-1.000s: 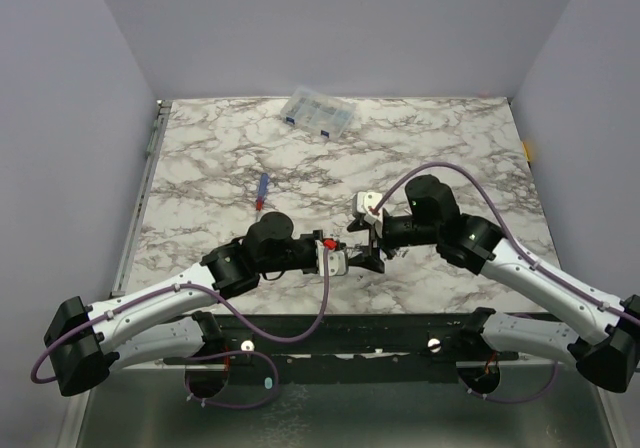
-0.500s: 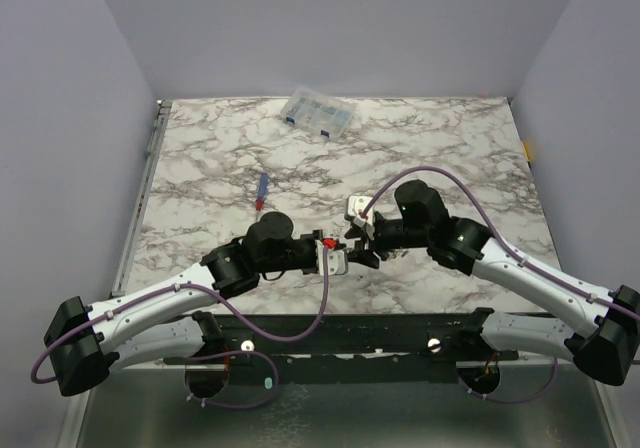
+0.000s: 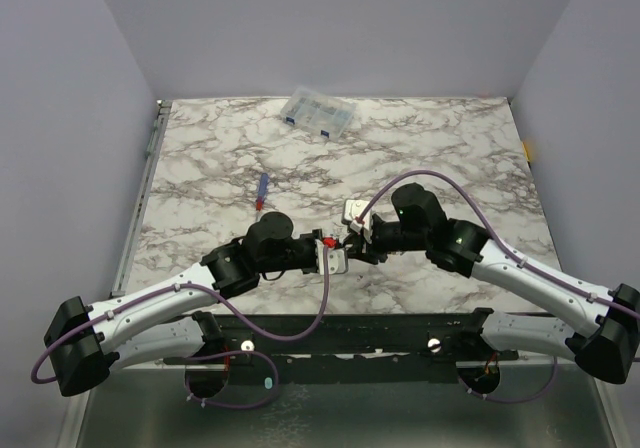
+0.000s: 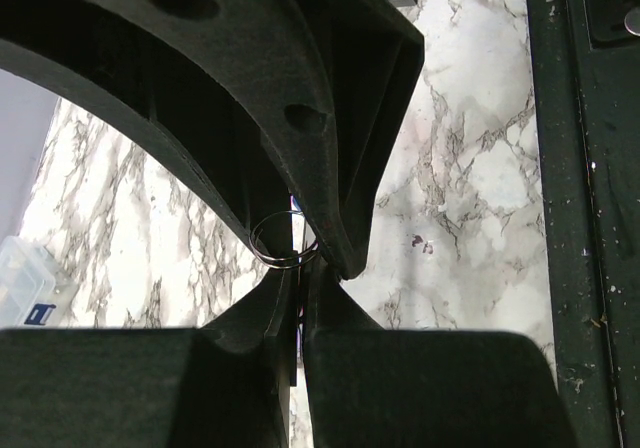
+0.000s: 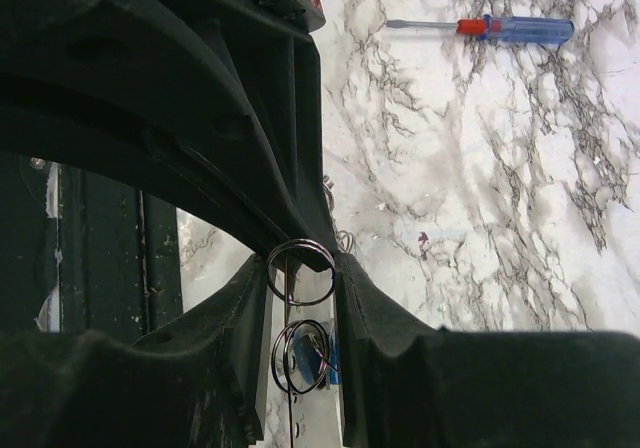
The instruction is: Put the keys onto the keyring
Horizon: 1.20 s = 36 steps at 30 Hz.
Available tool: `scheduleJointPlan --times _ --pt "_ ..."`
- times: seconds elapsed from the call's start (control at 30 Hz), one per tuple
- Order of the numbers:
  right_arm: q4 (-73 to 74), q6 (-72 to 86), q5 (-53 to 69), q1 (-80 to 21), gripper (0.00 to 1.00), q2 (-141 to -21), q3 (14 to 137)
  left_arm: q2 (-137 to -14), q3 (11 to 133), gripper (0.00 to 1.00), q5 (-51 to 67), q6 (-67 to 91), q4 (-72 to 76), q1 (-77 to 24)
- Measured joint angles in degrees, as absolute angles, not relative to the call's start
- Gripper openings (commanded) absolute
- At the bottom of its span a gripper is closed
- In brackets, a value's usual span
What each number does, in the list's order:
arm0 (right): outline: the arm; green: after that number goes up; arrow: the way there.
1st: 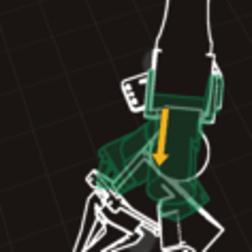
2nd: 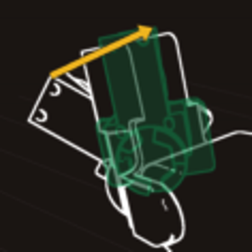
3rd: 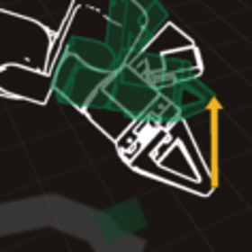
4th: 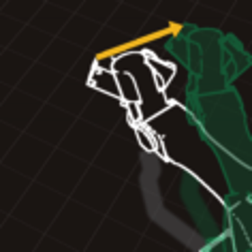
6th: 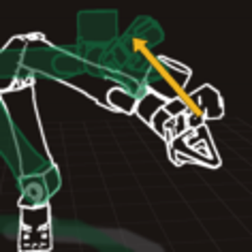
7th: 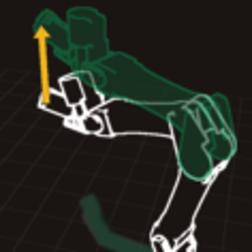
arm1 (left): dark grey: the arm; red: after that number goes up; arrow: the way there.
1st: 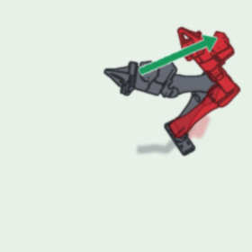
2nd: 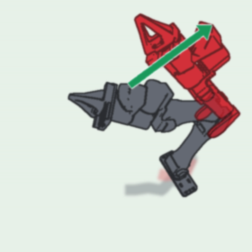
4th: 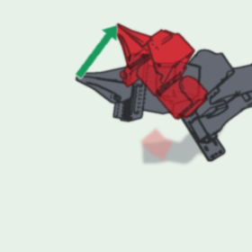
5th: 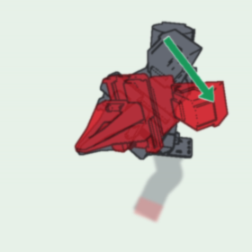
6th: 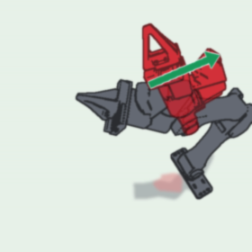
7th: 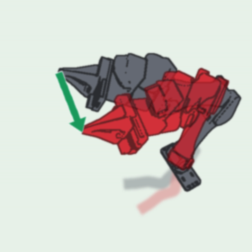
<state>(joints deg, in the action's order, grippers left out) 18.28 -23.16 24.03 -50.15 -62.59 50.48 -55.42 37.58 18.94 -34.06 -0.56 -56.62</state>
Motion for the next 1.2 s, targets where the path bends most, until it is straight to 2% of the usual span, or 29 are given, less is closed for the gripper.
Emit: scheduleJointPlan --times 0.13,0.3,0.4,0.47,0.67,0.77,1.0,1.1,1.2 --pt "19.4 -23.6 23.5 -50.3 0.01 -62.6 51.2 -55.4 37.6 0.0 19.0 -34.1 -0.3 -56.6" --pt "19.5 -23.6 23.3 -50.3 0.01 -62.5 51.3 -55.4 37.6 0.01 19.0 -34.1 -0.1 -56.6" --pt "19.2 -23.6 23.2 -50.3 0.01 -61.6 51.1 -55.1 37.6 0.23 19.0 -34.1 0.4 -56.6" --pt "18.0 -23.8 23.1 -50.3 0.01 -59.9 50.0 -54.5 37.6 0.34 19.1 -34.0 1.1 -56.7" --pt "16.2 -25.1 19.6 -50.3 0.01 -53.6 45.7 -49.9 37.1 0.53 19.9 -33.4 1.0 -56.8" --pt "15.4 -25.9 17.1 -51.2 0.0 -52.6 44.7 -47.5 37.1 0.58 21.1 -32.2 1.0 -56.8" --pt "12.4 -27.9 10.9 -55.6 0.01 -51.7 42.3 -49.0 41.7 0.59 21.0 -23.0 -0.1 -56.7" --pt "11.2 -28.7 8.7 -57.0 0.01 -50.5 40.9 -51.7 46.8 0.5 18.4 -16.1 0.0 -56.7" --pt "10.2 -29.5 6.9 -58.2 0.01 -49.3 40.3 -55.0 51.7 0.47 15.5 -10.1 -0.9 -56.7"
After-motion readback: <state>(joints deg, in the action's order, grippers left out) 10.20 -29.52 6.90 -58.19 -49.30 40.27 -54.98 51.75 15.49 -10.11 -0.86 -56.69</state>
